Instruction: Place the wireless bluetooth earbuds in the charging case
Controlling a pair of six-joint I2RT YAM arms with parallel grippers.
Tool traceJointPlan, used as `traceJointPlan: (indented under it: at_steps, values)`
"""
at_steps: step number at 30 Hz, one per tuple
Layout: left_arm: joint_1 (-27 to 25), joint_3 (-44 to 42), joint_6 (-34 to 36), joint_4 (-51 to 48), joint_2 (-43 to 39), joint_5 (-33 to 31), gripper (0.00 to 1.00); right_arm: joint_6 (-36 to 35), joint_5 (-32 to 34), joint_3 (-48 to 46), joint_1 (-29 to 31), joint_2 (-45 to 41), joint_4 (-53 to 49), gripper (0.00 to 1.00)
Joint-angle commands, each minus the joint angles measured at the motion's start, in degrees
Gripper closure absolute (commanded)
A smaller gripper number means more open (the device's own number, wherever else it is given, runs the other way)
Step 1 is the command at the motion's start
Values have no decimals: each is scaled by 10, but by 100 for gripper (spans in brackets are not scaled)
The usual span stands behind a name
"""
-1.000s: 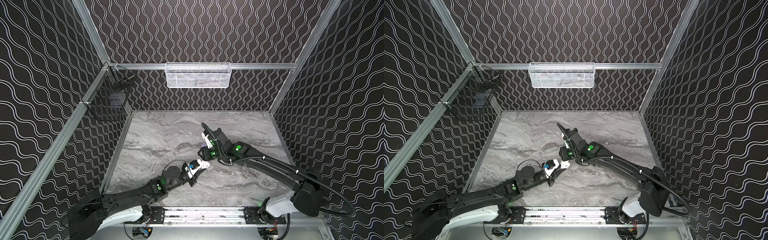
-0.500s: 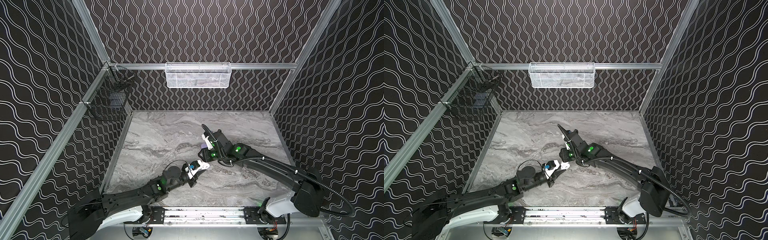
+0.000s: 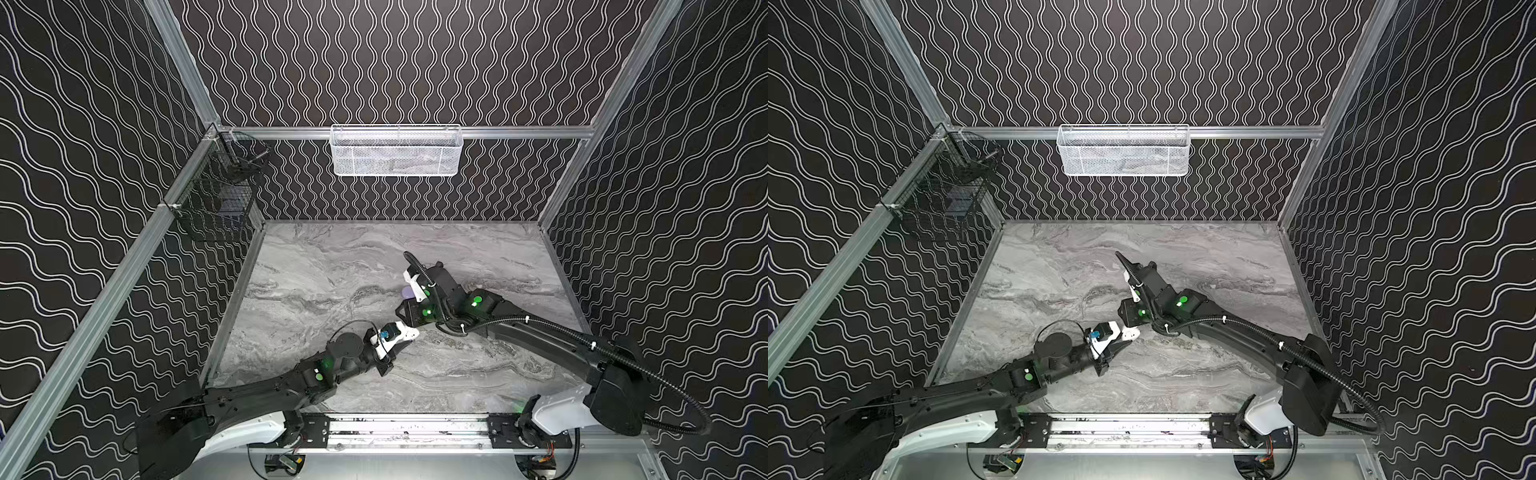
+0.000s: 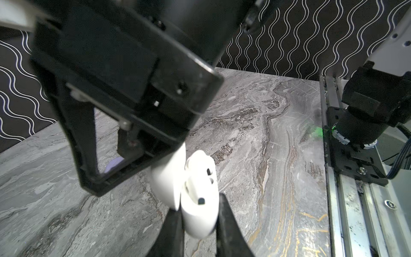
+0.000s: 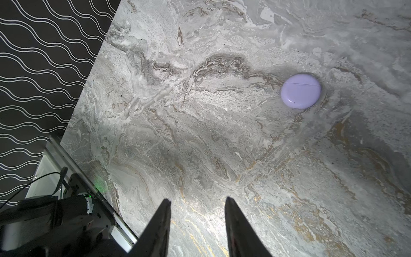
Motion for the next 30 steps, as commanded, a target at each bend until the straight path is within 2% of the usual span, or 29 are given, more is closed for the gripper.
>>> traceJointPlan:
  at_steps: [1,30]
  values:
    - [1,4,2,28,-2,-19,100,3,-11,-6,3,-5,-11,58]
    - [1,2,3,25,-10,-31,100,15,7,-18,12,-35,-23,58]
